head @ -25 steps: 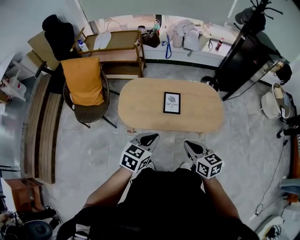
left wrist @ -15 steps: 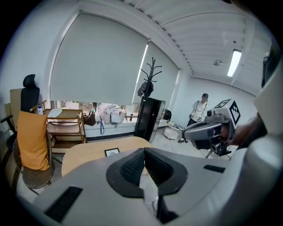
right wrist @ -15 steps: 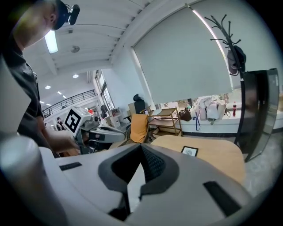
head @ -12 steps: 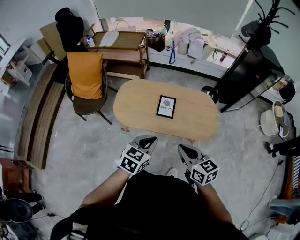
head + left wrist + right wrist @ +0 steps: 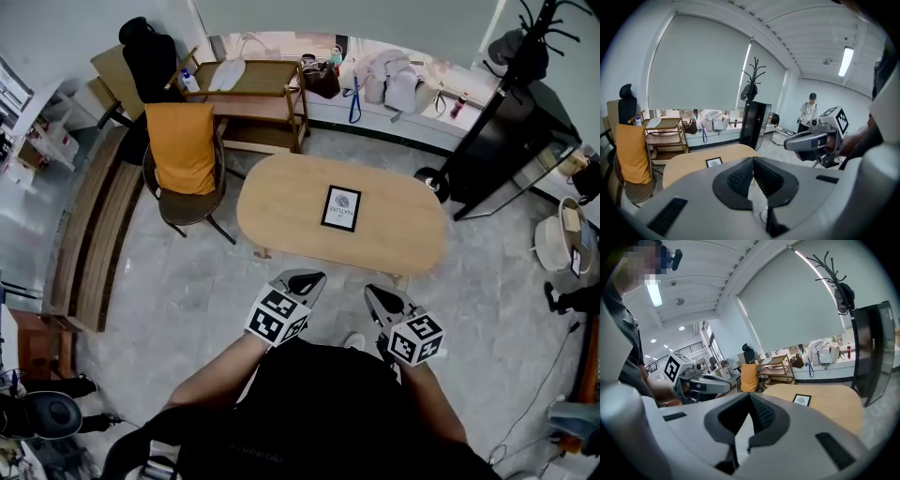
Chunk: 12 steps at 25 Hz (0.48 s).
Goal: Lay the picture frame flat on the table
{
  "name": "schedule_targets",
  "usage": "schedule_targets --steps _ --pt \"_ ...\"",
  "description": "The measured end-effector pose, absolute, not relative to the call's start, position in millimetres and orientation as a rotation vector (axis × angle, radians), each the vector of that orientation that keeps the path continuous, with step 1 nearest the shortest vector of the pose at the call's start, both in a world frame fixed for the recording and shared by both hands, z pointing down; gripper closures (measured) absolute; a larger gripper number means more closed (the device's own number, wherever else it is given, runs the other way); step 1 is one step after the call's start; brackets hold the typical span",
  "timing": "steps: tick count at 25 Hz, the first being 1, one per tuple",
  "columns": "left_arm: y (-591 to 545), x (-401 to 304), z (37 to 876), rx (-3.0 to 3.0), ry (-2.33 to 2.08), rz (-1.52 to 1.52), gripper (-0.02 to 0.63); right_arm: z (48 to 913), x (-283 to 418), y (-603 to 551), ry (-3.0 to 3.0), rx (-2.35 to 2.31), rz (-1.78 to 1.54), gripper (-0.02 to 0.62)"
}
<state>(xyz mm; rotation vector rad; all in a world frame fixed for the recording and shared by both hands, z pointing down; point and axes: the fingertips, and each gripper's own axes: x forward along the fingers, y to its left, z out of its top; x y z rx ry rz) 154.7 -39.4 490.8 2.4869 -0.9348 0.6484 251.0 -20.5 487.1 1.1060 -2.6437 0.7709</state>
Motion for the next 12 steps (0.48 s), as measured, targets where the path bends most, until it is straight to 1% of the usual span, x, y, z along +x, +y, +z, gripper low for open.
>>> schedule_targets --steps 12 --pt "-43.0 151.0 481.1 2.515 -0.912 0.666 0.601 484.8 247.0 -24.4 -2.64 1.121 0.778 0.595"
